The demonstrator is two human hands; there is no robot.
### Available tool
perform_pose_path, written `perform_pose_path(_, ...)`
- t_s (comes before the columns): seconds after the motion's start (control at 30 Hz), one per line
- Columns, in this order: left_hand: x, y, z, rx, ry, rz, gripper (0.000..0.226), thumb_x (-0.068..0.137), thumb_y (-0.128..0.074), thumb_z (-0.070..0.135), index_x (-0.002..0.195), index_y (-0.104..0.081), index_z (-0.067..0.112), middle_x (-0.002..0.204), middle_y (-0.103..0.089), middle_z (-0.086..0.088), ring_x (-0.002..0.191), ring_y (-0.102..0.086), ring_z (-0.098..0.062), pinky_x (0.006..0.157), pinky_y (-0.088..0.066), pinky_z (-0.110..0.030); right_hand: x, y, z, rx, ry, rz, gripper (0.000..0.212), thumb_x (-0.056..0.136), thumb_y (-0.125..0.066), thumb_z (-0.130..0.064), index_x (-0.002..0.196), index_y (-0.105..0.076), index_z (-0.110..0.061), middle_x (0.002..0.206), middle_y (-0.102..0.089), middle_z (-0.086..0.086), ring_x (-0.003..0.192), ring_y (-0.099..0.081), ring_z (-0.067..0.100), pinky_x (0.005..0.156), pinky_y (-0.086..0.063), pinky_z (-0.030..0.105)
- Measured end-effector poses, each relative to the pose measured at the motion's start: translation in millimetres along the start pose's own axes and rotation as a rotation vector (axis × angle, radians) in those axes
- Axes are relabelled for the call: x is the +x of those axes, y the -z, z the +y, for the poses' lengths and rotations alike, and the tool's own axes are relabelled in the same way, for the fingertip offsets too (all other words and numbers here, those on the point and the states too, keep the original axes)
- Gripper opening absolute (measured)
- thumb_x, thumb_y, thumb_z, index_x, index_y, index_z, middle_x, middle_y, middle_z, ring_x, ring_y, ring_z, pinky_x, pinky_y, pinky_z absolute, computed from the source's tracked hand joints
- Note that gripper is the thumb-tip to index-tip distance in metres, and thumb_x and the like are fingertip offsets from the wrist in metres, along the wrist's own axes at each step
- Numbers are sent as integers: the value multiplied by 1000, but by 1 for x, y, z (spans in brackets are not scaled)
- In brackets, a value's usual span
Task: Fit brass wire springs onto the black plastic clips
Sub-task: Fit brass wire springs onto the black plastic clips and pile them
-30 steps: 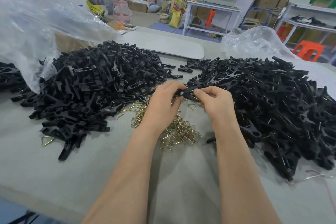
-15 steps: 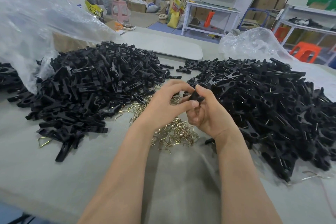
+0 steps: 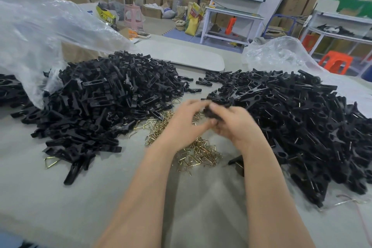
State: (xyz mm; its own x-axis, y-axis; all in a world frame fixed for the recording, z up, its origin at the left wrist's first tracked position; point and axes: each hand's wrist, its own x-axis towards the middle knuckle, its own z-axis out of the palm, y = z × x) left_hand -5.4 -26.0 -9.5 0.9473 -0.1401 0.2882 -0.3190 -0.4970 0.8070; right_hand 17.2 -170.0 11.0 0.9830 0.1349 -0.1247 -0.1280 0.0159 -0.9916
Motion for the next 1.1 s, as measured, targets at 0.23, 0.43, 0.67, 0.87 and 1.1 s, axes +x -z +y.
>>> perform_pose_path(0.23, 5, 25, -5, -579, 292, 1002, 22, 96, -50, 18, 117, -55, 18, 115, -57, 7, 103, -54, 1, 88, -44, -12, 18, -15, -25, 319, 198, 204, 75, 88, -59, -47, 144, -30, -8, 129, -55, 9, 107, -59, 16, 96, -49, 32)
perform_pose_path(0.43, 6, 31, -12, -788, 430, 1198, 21, 96, -40, 9, 110, -54, 17, 125, -57, -14, 117, -54, -27, 102, -43, -39, 39, -105, 17, -1003, 413, -130, 46, 92, -56, -29, 137, -49, -24, 140, -50, 0, 127, -45, 18, 109, -32, 35)
perform_pose_path(0.67, 5, 28, -14, -741, 399, 1171, 21, 94, -44, 11, 108, -54, 23, 126, -53, -1, 114, -54, -20, 88, -47, -19, 49, -132, 26, -1350, 326, -14, 34, 89, -48, -12, 121, -59, -19, 123, -54, 8, 119, -46, 31, 94, -36, 42)
perform_pose_path(0.87, 11, 22, -20, -628, 365, 1083, 21, 92, -47, 9, 103, -53, 25, 128, -50, -4, 90, -53, -3, 67, -39, -2, 37, -110, 14, -886, 438, 65, 28, 90, -53, -8, 112, -68, -17, 113, -68, 1, 104, -59, 17, 93, -46, 31)
perform_pose_path(1.1, 10, 9, -7, -379, 128, 446, 33, 94, -55, 13, 127, -57, 19, 121, -60, 8, 106, -57, 1, 84, -46, -12, 9, -42, -4, 386, 46, 93, 14, 90, -58, -3, 92, -68, -13, 93, -68, 7, 85, -61, 16, 74, -53, 23)
